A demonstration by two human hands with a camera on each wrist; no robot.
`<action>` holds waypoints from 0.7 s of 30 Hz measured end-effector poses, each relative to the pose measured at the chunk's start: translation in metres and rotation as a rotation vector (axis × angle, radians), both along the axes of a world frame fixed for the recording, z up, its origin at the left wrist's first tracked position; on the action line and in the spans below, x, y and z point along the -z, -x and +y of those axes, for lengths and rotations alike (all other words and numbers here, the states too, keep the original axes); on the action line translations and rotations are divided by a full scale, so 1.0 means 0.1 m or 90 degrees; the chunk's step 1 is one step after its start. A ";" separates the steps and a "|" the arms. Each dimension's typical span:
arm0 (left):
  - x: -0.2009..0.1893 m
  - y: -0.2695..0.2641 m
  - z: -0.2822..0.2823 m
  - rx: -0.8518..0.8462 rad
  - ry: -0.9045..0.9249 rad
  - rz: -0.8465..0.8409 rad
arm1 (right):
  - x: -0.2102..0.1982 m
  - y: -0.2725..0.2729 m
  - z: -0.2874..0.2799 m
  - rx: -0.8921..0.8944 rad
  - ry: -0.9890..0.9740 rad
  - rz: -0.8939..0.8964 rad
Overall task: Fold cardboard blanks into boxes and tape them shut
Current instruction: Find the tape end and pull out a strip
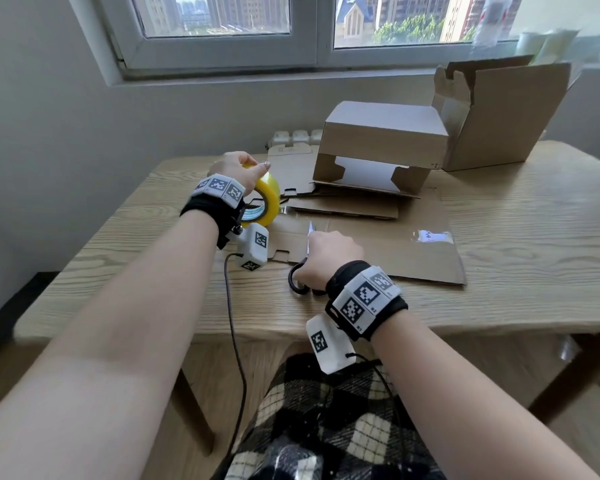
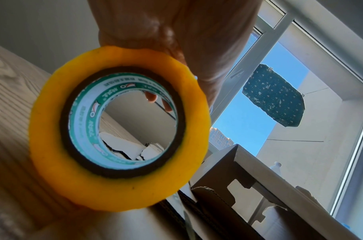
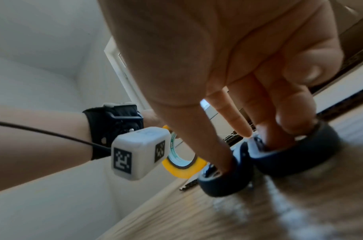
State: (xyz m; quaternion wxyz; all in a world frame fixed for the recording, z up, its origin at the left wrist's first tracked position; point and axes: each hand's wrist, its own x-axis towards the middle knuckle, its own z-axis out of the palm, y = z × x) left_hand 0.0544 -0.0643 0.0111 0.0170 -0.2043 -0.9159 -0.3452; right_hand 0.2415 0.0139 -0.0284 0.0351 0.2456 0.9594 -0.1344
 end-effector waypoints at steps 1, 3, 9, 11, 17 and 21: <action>0.00 -0.01 0.00 0.000 -0.001 -0.002 | -0.01 0.00 -0.01 0.004 0.005 -0.002; -0.01 -0.01 -0.01 0.000 -0.005 -0.003 | -0.04 0.00 0.01 0.017 0.075 0.022; -0.03 0.03 -0.04 -0.002 -0.022 -0.024 | -0.01 -0.05 0.14 0.154 0.612 0.188; -0.03 0.03 -0.03 -0.001 -0.027 -0.026 | 0.00 -0.08 0.14 0.155 0.741 0.207; -0.04 0.04 0.01 -0.003 -0.019 -0.029 | 0.05 -0.13 0.01 0.176 1.020 0.182; -0.03 0.05 0.01 -0.006 -0.019 -0.032 | 0.12 -0.16 -0.04 0.183 1.086 0.214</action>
